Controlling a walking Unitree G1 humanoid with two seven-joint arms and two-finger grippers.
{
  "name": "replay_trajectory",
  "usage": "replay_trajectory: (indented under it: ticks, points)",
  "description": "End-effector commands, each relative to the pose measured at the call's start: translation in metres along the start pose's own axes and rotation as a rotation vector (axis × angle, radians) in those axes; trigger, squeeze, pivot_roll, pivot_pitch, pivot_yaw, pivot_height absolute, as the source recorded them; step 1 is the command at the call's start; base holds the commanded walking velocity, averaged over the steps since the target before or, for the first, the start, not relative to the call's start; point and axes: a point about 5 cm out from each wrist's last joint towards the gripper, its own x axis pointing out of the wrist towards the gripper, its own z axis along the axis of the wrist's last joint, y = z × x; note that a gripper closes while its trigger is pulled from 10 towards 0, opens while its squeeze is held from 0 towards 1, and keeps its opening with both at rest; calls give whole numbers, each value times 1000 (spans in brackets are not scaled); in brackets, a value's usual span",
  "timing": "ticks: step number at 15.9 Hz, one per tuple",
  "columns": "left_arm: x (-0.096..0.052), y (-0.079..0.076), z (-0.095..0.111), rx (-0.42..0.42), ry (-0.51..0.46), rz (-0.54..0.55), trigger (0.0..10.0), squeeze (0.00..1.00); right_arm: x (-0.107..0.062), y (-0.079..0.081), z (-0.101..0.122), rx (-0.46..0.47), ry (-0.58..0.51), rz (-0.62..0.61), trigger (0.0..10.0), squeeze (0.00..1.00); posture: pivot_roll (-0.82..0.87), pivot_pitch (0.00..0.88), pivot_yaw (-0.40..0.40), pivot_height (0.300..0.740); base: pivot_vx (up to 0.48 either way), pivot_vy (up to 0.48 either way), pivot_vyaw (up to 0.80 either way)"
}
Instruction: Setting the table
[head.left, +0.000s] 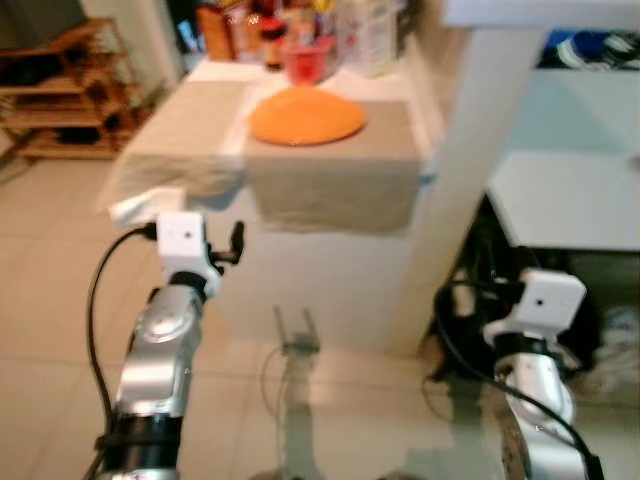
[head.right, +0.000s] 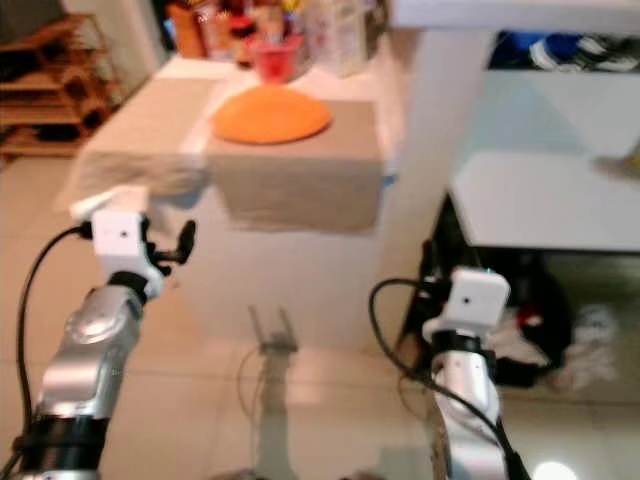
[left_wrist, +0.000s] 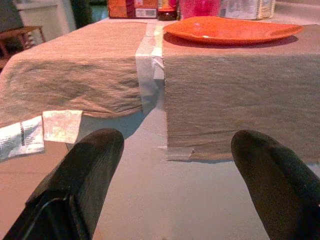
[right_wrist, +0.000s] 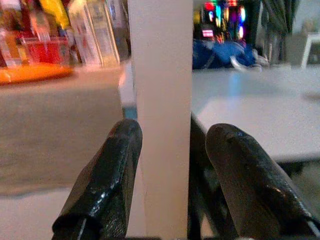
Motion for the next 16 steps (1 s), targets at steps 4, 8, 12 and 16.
replay_trajectory:
  ticks: [4,8,12,16]
  points:
    - [1,-28,22,30,-102,-141,10000,0,3,4,4,-19,-16,35,10000,0,-20,0,35,722,100,66,0]
    - [2,-35,27,22,-133,-160,10000,0,7,7,11,-49,-56,64,10000,0,-22,0,31,722,428,0,0]
    - [3,-39,29,38,-145,-179,10000,0,8,6,11,-59,-59,61,10000,0,-25,0,33,722,420,60,0]
    - [4,-44,34,45,-173,-203,10000,0,9,7,10,-65,-59,65,10000,0,-24,0,34,722,411,247,0]
